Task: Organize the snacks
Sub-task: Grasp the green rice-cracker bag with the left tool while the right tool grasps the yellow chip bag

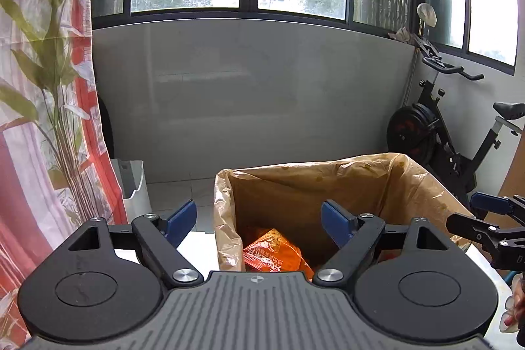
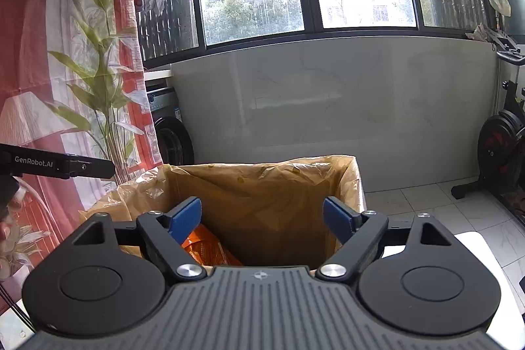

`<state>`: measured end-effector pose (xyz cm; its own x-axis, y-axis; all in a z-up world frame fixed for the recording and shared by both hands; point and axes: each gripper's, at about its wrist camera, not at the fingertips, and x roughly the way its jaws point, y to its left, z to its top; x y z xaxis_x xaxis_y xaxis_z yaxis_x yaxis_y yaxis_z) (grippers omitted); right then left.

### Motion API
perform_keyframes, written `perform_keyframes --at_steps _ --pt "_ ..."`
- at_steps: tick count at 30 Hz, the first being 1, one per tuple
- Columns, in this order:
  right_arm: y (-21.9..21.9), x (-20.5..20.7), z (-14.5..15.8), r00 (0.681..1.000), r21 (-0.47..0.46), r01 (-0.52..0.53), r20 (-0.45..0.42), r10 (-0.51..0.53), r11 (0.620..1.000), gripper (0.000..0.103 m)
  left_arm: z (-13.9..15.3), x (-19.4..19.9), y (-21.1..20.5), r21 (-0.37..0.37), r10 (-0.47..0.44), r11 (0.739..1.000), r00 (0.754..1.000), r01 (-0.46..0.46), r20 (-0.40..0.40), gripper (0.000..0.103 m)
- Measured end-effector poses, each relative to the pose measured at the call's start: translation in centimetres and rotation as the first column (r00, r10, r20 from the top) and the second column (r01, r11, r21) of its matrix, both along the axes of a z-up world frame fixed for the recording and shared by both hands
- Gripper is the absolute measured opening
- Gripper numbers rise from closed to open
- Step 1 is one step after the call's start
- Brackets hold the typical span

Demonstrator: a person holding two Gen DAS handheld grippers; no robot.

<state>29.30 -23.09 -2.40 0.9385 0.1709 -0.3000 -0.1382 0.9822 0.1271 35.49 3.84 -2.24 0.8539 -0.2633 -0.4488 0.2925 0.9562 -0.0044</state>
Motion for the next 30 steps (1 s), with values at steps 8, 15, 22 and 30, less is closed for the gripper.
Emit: perform_keyframes --at_steps 8,15,22,30 --pt "-0.1 -4.7 -1.9 0.996 -0.008 0.079 0.042 -0.078 0.997 0.103 -1.6 -4.5 5.4 -0.061 0.076 0.995 0.997 -0.077 -0.016 0.085" --pt "-0.7 -6.8 -6.4 0.994 0.063 0.114 -0.005 -0.114 0.992 0.103 -5.7 -6.1 10.3 -0.110 0.166 0.978 0.982 -0.175 -0.086 0.085" --pt "-0.4 -7.9 -10.3 0.985 0.083 0.126 -0.124 -0.116 0.989 0.103 -12.6 -6.9 13.1 -0.138 0.321 0.916 0.895 -0.376 -0.309 0.086" --pt "0.1 -7.7 -11.4 0.979 0.044 0.108 -0.176 -0.099 0.993 0.103 -16.2 -8.0 14.6 -0.263 0.362 0.826 0.827 -0.498 -0.431 0.086"
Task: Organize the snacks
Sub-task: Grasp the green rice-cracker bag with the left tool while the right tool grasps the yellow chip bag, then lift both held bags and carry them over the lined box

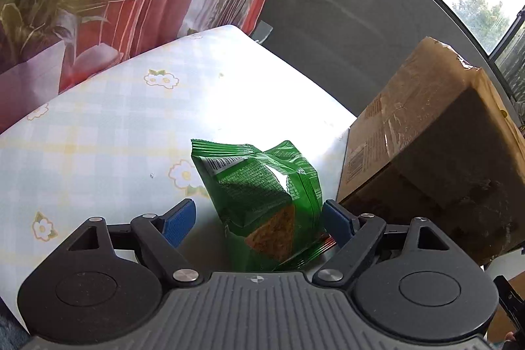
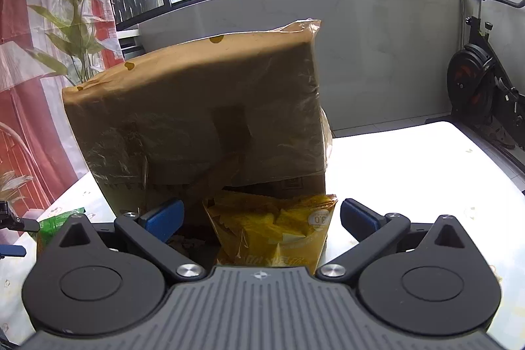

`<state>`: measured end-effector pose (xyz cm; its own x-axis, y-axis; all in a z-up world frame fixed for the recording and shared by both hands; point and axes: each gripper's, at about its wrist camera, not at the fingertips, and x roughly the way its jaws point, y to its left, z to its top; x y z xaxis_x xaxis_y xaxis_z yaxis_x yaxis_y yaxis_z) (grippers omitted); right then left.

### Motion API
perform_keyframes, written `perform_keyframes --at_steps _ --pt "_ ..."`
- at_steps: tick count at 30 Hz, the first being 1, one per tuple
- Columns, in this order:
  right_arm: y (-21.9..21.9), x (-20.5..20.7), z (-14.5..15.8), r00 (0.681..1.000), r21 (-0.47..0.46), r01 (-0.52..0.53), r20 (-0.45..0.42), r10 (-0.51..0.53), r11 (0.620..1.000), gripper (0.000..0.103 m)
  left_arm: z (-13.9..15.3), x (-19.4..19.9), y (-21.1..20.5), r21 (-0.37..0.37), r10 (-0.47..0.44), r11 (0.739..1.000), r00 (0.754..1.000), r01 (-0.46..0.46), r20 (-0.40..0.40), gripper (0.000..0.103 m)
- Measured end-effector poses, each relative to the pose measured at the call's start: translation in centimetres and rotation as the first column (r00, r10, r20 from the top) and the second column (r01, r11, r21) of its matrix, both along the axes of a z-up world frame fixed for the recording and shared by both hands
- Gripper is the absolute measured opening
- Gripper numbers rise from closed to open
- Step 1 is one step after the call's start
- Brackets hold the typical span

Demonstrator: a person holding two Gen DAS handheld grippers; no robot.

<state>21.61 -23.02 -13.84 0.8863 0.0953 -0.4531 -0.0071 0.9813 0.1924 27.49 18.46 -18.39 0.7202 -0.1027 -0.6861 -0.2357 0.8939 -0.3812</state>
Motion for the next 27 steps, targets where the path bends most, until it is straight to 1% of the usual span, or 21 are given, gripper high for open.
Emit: perform_keyframes --at_steps 3,7,10,13,15,18,19,20,22,24,26,27 --pt "0.0 0.2 -0.4 1.000 0.003 0.002 -0.023 -0.002 1.000 0.103 -0.2 0.6 -0.4 0.009 -0.010 1.000 1.000 0.010 0.025 0.089" --pt "0.1 0.2 -1.1 0.999 -0.013 0.000 -0.046 -0.001 1.000 0.103 -1.2 1.4 -1.5 0.046 -0.029 0.999 1.000 0.028 0.012 0.089" --pt "0.2 0.4 -1.6 0.998 -0.019 -0.002 -0.057 0.000 1.000 0.103 -1.9 1.8 -1.7 0.073 -0.036 0.997 0.999 0.034 0.019 0.089" --pt "0.4 0.9 -2.0 0.997 -0.020 -0.009 -0.073 0.008 1.000 0.103 -2.4 2.3 -1.8 0.062 -0.043 0.997 0.999 0.041 0.021 0.090" --pt "0.5 1.3 -2.2 0.997 -0.023 -0.017 -0.078 0.015 1.000 0.101 -2.7 2.6 -2.0 0.065 -0.057 0.996 0.998 0.055 0.023 0.090" --pt "0.7 2.2 -2.8 0.995 -0.026 -0.033 -0.093 0.030 0.999 0.095 -3.3 3.1 -2.5 0.086 -0.082 0.993 0.997 0.082 0.000 0.090" --pt "0.7 2.6 -3.0 0.994 -0.021 -0.039 -0.105 0.036 0.999 0.093 -3.5 3.1 -2.6 0.084 -0.085 0.993 0.996 0.085 -0.007 0.090" --pt "0.7 3.0 -3.4 0.992 -0.023 -0.029 -0.122 0.026 0.999 0.093 -3.9 3.1 -2.5 0.066 -0.089 0.994 0.996 0.089 -0.011 0.090" --pt "0.6 3.7 -3.9 0.989 -0.021 -0.015 -0.145 0.012 1.000 0.093 -4.0 2.9 -2.4 0.043 -0.100 0.994 0.995 0.099 -0.001 0.084" --pt "0.3 4.0 -4.2 0.988 0.013 -0.013 -0.153 0.014 1.000 0.093 -3.9 2.6 -2.6 0.079 -0.128 0.989 0.992 0.126 0.016 0.080" --pt "0.1 4.2 -4.2 0.987 0.031 -0.022 -0.160 0.027 0.999 0.087 -3.6 2.1 -3.1 0.105 -0.150 0.984 0.988 0.147 0.022 0.079" --pt "0.0 4.1 -4.1 0.987 0.036 -0.029 -0.158 0.034 0.999 0.084 -3.4 1.8 -3.2 0.105 -0.160 0.982 0.987 0.156 0.028 0.078"
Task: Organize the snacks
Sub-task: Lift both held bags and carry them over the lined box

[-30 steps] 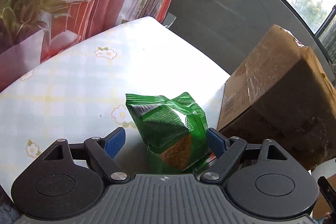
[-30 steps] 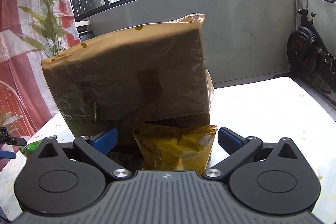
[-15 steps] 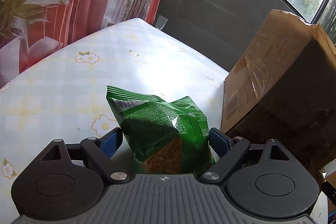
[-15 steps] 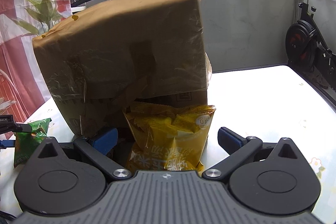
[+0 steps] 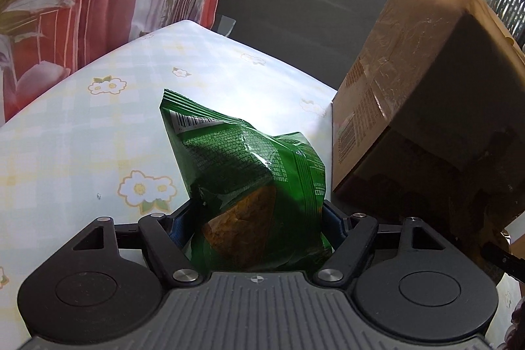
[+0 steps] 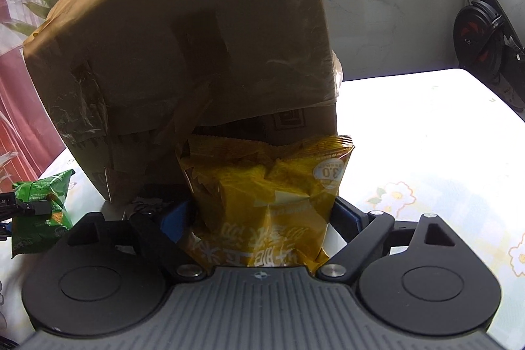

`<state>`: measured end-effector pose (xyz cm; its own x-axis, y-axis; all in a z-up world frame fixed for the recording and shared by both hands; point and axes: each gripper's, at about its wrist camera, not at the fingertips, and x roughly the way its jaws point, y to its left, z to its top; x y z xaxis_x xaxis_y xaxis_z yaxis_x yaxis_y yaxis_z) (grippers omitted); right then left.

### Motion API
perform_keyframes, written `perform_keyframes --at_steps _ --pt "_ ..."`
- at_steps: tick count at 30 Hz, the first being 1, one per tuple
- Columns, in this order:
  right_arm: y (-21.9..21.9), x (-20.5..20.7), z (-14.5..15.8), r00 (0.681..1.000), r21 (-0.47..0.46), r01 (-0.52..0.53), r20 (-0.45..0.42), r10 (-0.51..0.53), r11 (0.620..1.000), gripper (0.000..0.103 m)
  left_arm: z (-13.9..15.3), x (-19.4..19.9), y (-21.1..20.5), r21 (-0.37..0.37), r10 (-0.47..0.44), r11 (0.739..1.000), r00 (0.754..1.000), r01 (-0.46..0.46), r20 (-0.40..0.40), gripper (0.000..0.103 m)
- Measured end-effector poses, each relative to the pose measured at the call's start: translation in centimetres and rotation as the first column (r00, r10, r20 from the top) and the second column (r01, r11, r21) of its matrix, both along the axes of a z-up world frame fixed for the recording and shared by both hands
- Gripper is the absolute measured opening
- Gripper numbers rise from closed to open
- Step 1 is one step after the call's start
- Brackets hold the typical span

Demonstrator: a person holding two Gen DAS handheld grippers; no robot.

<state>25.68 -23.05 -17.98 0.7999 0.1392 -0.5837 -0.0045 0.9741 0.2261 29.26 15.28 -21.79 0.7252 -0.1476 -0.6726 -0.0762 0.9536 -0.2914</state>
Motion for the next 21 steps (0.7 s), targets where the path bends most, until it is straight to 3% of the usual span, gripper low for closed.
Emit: perform_keyframes --at_steps 2,11,21 --pt "-0.4 -0.1 0.2 1.000 0.006 -0.005 -0.002 0.005 1.000 0.079 0.3 -0.6 -0.3 -0.005 -0.020 1.000 1.000 0.020 0.010 0.078" --pt "-2.1 -2.6 0.5 1.000 0.027 0.013 -0.007 -0.013 1.000 0.077 2.2 -3.3 -2.3 0.027 -0.087 0.996 0.994 0.085 0.063 0.078" --pt "-4.4 -5.8 0.9 0.995 0.034 0.101 0.019 -0.102 0.994 0.076 3.3 -4.5 -2.7 0.060 -0.072 0.996 0.992 0.066 0.106 0.078"
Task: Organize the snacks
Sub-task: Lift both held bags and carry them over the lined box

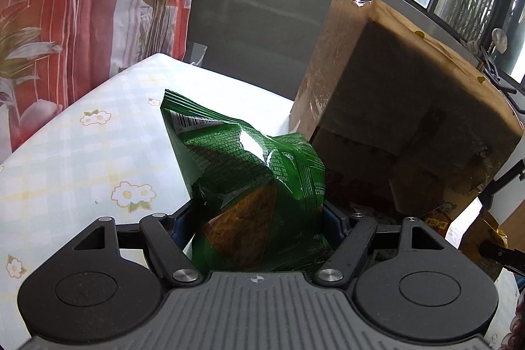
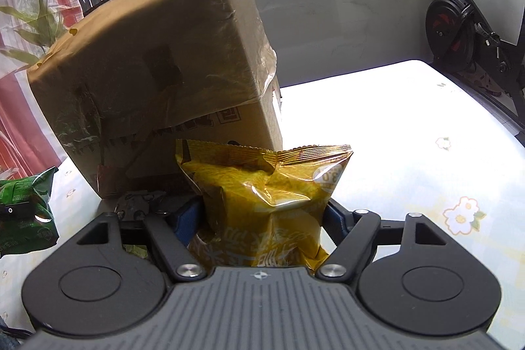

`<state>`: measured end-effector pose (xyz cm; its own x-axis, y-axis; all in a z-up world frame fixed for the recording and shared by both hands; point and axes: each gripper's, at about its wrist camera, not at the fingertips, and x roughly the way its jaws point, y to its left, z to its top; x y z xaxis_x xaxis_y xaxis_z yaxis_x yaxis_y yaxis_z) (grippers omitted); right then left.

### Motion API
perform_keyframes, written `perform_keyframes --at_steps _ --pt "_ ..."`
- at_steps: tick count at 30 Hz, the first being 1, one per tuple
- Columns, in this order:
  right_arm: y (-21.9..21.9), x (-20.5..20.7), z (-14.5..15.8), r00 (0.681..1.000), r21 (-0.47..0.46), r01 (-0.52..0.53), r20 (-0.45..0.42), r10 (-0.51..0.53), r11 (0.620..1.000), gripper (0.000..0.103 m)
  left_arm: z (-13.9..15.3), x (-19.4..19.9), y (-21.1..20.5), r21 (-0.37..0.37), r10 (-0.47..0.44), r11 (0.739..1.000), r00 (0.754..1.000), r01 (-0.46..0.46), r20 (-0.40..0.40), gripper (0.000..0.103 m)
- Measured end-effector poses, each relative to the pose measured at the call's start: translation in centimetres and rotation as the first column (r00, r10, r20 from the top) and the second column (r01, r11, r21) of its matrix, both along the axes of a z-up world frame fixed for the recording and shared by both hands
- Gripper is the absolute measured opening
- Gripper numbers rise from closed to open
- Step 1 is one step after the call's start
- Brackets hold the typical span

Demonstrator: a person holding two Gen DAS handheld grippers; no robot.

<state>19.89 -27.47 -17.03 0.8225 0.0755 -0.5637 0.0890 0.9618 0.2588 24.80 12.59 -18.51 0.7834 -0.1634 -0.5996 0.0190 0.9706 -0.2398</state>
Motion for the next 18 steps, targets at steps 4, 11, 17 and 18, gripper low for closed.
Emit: perform_keyframes --at_steps 4,11,17,18 --pt "-1.0 -0.8 0.8 0.999 -0.002 0.037 0.038 -0.037 0.999 0.076 1.0 -0.6 -0.1 0.025 0.005 1.000 0.999 -0.007 0.051 0.078" --pt "-3.3 -2.1 4.0 0.984 -0.002 0.100 0.150 -0.099 0.995 0.076 4.6 -1.3 -0.2 0.055 0.011 0.998 0.984 -0.021 0.175 0.078" --pt "-4.9 -2.5 8.6 0.948 0.011 0.137 0.287 -0.134 0.990 0.076 8.7 -1.3 -1.5 0.095 -0.038 0.995 0.958 0.011 0.283 0.078" --pt "-5.0 -2.3 9.4 0.941 0.009 0.137 0.311 -0.133 0.990 0.076 9.4 -1.1 -1.8 0.106 -0.049 0.994 0.953 0.018 0.300 0.078"
